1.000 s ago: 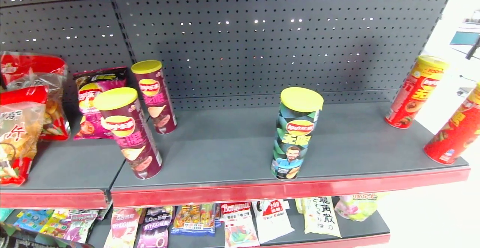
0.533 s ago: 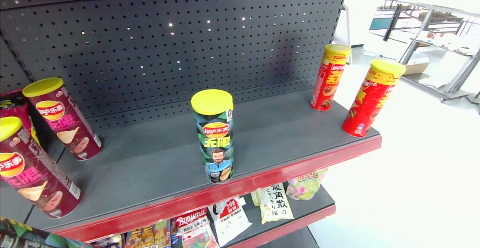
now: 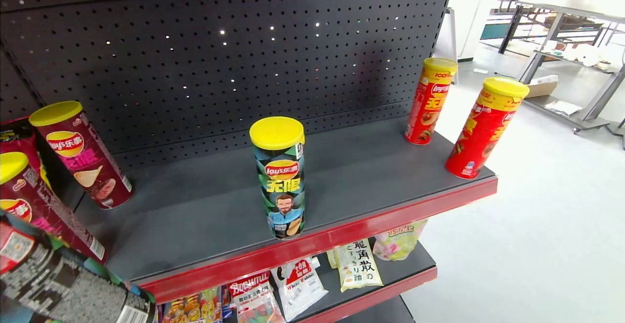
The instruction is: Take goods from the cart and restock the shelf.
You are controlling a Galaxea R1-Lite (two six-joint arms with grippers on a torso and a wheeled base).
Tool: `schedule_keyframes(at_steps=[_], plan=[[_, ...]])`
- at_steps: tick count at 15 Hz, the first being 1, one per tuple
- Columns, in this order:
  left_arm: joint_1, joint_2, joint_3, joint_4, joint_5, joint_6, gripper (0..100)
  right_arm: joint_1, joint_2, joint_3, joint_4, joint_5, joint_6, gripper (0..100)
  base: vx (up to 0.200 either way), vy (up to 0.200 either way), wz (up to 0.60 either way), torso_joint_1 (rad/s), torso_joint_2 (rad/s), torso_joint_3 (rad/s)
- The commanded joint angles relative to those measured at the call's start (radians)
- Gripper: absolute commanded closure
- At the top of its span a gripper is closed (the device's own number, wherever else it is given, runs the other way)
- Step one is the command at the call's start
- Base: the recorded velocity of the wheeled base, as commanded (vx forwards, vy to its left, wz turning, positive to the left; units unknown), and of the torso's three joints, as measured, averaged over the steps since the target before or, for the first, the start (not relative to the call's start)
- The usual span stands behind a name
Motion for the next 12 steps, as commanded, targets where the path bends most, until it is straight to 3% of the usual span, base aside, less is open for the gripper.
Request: schedule_keyframes(at_steps=[1,2,4,9,11,12], plan=[[0.000,0.189,-0.015,-0.096,-0.001,0.014,100,0.001,0.000,0.000,0.000,0.000,0.000,0,0.000,0.000,0.00,0.000,0.00,0.000],[0.000,0.268,-0.018,-0.167,-0.001,0.022,100,0.001,0.000,0.000,0.000,0.000,0.000,0,0.000,0.000,0.00,0.000,0.00,0.000],[-0.005,0.387,-0.044,-0.224,-0.003,0.081,100,0.001,0.000,0.000,0.000,0.000,0.000,0,0.000,0.000,0.00,0.000,0.00,0.000],[-0.077,0.525,-0.087,-0.227,0.009,0.091,100,0.001,0.000,0.000,0.000,0.000,0.000,0,0.000,0.000,0.00,0.000,0.00,0.000],[-0.164,0.650,-0.196,-0.228,0.080,0.086,100,0.001,0.000,0.000,0.000,0.000,0.000,0,0.000,0.000,0.00,0.000,0.00,0.000],[-0.180,0.690,-0.231,-0.228,0.082,0.088,100,0.001,0.000,0.000,0.000,0.000,0.000,0,0.000,0.000,0.00,0.000,0.00,0.000]])
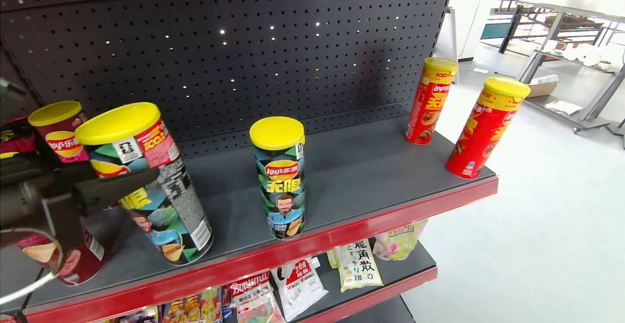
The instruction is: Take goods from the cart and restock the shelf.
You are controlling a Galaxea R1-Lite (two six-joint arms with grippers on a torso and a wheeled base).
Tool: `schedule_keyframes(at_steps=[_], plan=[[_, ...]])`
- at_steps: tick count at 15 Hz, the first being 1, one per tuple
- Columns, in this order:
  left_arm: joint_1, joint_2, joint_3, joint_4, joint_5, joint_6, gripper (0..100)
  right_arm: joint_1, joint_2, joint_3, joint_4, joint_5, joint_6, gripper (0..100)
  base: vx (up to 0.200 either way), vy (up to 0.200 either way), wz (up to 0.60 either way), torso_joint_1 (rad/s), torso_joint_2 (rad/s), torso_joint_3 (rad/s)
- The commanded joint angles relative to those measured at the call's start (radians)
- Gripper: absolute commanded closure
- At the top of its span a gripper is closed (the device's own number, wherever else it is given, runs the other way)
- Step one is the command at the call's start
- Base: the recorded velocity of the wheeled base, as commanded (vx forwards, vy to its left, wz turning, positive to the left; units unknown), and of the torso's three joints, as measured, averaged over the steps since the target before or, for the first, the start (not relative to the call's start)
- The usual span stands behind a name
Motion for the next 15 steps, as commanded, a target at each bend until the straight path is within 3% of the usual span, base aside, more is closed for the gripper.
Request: schedule_keyframes(at_steps=[1,4,6,8,12,15], plan=[[-0.059,0.186,-0.116,0.001,0.018,0.001,100,0.000,0.000,0.000,0.001,0.000,0.000,0,0.000,0.000,0.00,0.000,0.00,0.000],[-0.062,0.292,-0.172,-0.002,0.012,0.002,100,0.000,0.000,0.000,0.000,0.000,0.000,0,0.000,0.000,0.00,0.000,0.00,0.000],[-0.062,0.359,-0.184,-0.094,0.014,0.004,100,0.000,0.000,0.002,0.000,0.000,0.000,0,0.000,0.000,0.00,0.000,0.00,0.000],[-0.062,0.413,-0.196,-0.171,0.017,0.032,100,0.000,0.000,0.000,0.001,0.000,0.000,0,0.000,0.000,0.00,0.000,0.00,0.000],[-0.061,0.490,-0.271,-0.178,0.017,0.076,100,0.000,0.000,0.000,0.000,0.000,0.000,0,0.000,0.000,0.00,0.000,0.00,0.000],[-0.062,0.568,-0.294,-0.302,0.017,0.081,100,0.000,0.000,0.000,0.000,0.000,0.000,0,0.000,0.000,0.00,0.000,0.00,0.000]])
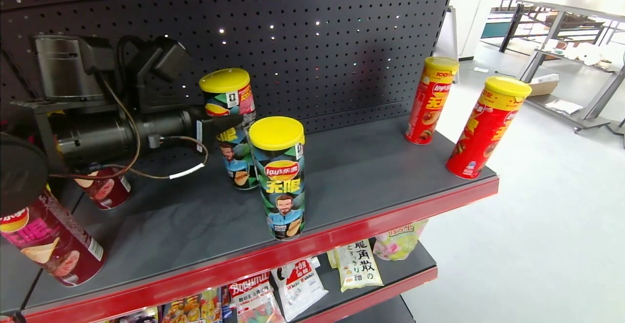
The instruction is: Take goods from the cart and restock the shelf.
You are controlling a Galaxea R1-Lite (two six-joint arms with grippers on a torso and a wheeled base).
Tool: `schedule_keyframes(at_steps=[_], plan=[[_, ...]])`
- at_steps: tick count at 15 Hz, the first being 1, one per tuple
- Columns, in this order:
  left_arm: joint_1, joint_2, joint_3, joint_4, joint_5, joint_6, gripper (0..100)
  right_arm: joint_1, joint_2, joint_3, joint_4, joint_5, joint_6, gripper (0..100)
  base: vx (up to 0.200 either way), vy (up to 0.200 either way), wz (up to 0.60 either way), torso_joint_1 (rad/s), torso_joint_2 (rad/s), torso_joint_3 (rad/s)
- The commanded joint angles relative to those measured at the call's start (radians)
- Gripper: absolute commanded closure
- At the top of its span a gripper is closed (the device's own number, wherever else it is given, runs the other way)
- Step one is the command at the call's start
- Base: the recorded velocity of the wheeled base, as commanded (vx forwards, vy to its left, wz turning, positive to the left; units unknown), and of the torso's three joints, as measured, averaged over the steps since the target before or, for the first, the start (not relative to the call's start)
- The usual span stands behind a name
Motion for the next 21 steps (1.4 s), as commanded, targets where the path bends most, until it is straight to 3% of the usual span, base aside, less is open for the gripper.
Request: schedule_keyframes(at_steps=[1,7,16,21], plan=[[0.000,0.070,-0.011,-0.042,0.000,0.001,100,0.000,0.000,-0.001,0.000,0.000,0.000,0,0.000,0.000,0.00,0.000,0.00,0.000],[0.000,0.162,-0.037,-0.148,0.000,0.001,100,0.000,0.000,-0.001,0.000,0.000,0.000,0,0.000,0.000,0.00,0.000,0.00,0.000],[-0.002,0.242,-0.126,-0.151,0.001,-0.001,100,0.000,0.000,-0.001,0.001,0.000,0.000,0,0.000,0.000,0.00,0.000,0.00,0.000],[-0.002,0.259,-0.131,-0.153,0.000,-0.001,100,0.000,0.000,-0.001,0.000,0.000,0.000,0,0.000,0.000,0.00,0.000,0.00,0.000]])
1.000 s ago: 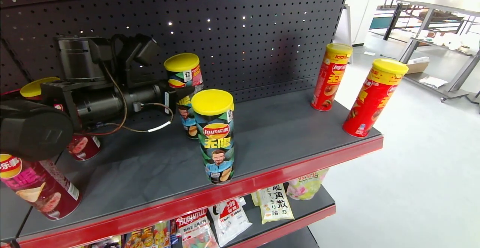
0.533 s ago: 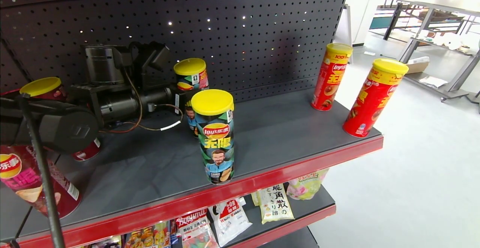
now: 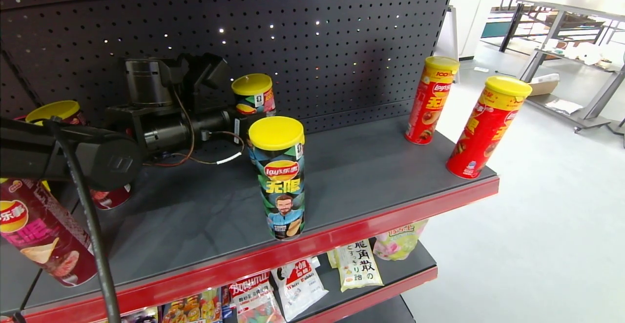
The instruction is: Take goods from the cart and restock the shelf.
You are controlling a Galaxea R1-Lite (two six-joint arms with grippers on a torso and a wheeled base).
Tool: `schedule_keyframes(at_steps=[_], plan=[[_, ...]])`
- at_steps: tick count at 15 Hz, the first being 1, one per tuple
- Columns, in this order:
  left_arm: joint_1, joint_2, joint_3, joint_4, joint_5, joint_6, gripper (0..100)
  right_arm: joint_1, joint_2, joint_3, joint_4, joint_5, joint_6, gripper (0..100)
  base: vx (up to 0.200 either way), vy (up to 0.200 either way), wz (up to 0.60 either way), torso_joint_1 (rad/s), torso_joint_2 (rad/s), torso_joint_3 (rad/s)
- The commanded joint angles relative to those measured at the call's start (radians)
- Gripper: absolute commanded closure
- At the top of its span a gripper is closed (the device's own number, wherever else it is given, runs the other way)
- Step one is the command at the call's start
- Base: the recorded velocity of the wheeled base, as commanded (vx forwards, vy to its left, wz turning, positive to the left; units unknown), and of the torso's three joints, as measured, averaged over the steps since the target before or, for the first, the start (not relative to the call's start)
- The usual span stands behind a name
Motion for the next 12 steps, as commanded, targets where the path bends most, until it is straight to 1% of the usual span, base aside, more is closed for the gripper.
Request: schedule_keyframes(at_steps=[1,12], plan=[[0.000,0.008,-0.002,-0.001,-0.001,0.000,100,0.000,0.000,0.002,0.000,0.000,0.000,0,0.000,0.000,0.00,0.000,0.00,0.000],[-0.005,0.016,0.011,0.000,-0.001,0.001,100,0.000,0.000,0.002,0.000,0.000,0.000,0,0.000,0.000,0.00,0.000,0.00,0.000]])
